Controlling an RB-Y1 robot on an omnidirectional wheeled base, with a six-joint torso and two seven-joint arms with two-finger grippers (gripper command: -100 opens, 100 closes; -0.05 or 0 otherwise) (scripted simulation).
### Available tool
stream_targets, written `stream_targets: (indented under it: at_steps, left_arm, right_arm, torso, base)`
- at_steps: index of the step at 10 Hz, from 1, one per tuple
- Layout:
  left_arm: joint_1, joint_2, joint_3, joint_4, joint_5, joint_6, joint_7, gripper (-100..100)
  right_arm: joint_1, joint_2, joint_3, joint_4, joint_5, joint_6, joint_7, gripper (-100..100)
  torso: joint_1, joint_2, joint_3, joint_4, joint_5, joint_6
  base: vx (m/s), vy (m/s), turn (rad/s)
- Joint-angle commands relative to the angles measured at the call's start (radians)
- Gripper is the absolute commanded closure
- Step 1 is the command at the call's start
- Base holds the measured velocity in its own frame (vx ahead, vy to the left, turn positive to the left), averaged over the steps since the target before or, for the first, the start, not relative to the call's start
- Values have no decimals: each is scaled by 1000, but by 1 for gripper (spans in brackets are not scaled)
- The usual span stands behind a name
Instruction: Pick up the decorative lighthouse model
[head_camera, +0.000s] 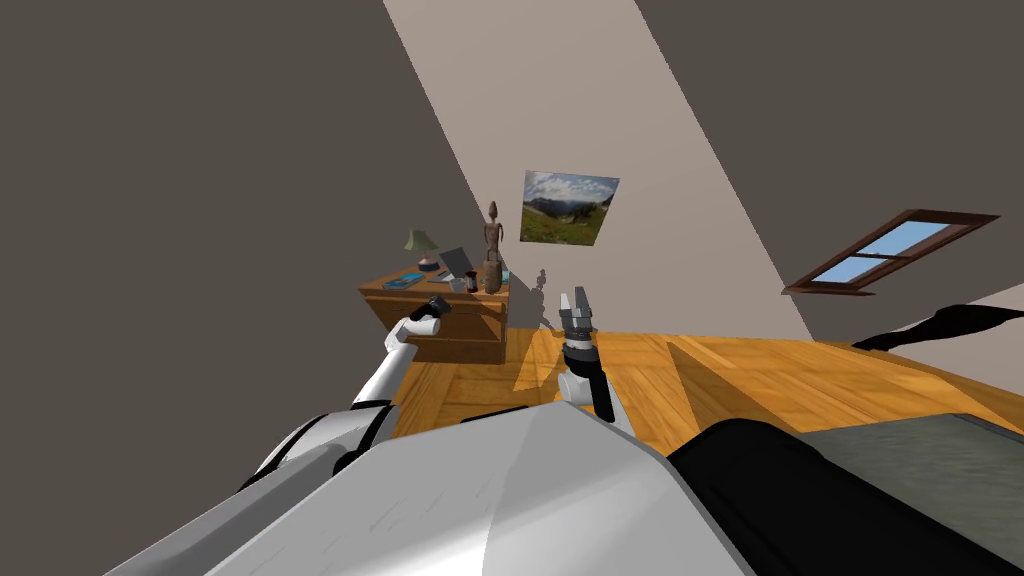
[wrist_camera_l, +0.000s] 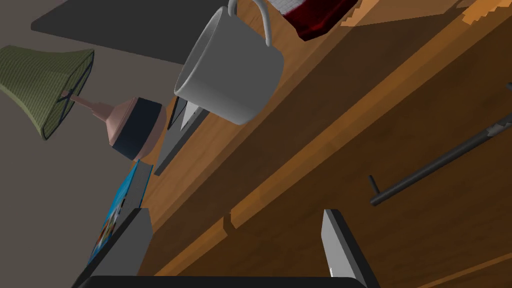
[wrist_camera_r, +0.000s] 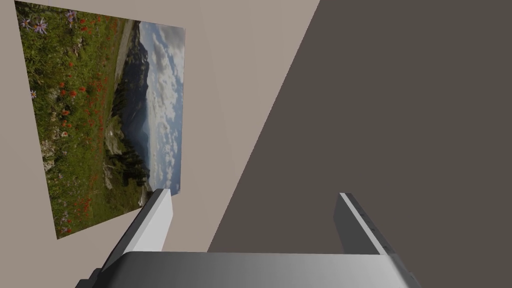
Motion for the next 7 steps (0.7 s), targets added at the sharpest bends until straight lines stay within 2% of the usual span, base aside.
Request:
stream_targets:
  at_steps: [1, 2, 3, 4, 5, 6, 7]
  left_arm:
    - [-50, 4, 7, 48, 7, 44, 20, -100]
    - [-61, 4, 7, 48, 7, 44, 20, -100]
    - [-101, 2, 26, 96, 11, 87, 52, -100]
    - [-130, 2, 26, 109, 11, 106, 52, -100]
    - [-161, -2, 46, 146, 15, 139, 82, -100]
    - [-191, -2, 46, 169, 15, 168, 82, -100]
    - [-201, -2, 46, 169, 15, 169, 82, -100]
  right_arm:
    - [0, 0, 0, 0, 0, 0, 0, 0]
    - [0, 0, 0, 0, 0, 0, 0, 0]
    - [0, 0, 0, 0, 0, 0, 0, 0]
    - [0, 0, 0, 0, 0, 0, 0, 0]
    - [0, 0, 0, 0, 0, 0, 0, 0]
    - [0, 0, 0, 0, 0, 0, 0, 0]
    - [0, 0, 0, 0, 0, 0, 0, 0]
  torso:
    - [0, 0, 0, 0, 0, 0]
    - [0, 0, 0, 0, 0, 0]
    - [-1, 0, 0, 0, 0, 0]
    - [0, 0, 0, 0, 0, 0]
    - [0, 0, 0, 0, 0, 0]
    - [1, 0, 0, 0, 0, 0]
    - [1, -1, 0, 0, 0, 0]
  base:
    - [-9, 27, 46]
    - [-6, 12, -6]
    - [-8, 25, 81]
    - [-7, 30, 43]
    - [0, 42, 75]
    - [3, 42, 38]
    - [2, 20, -8]
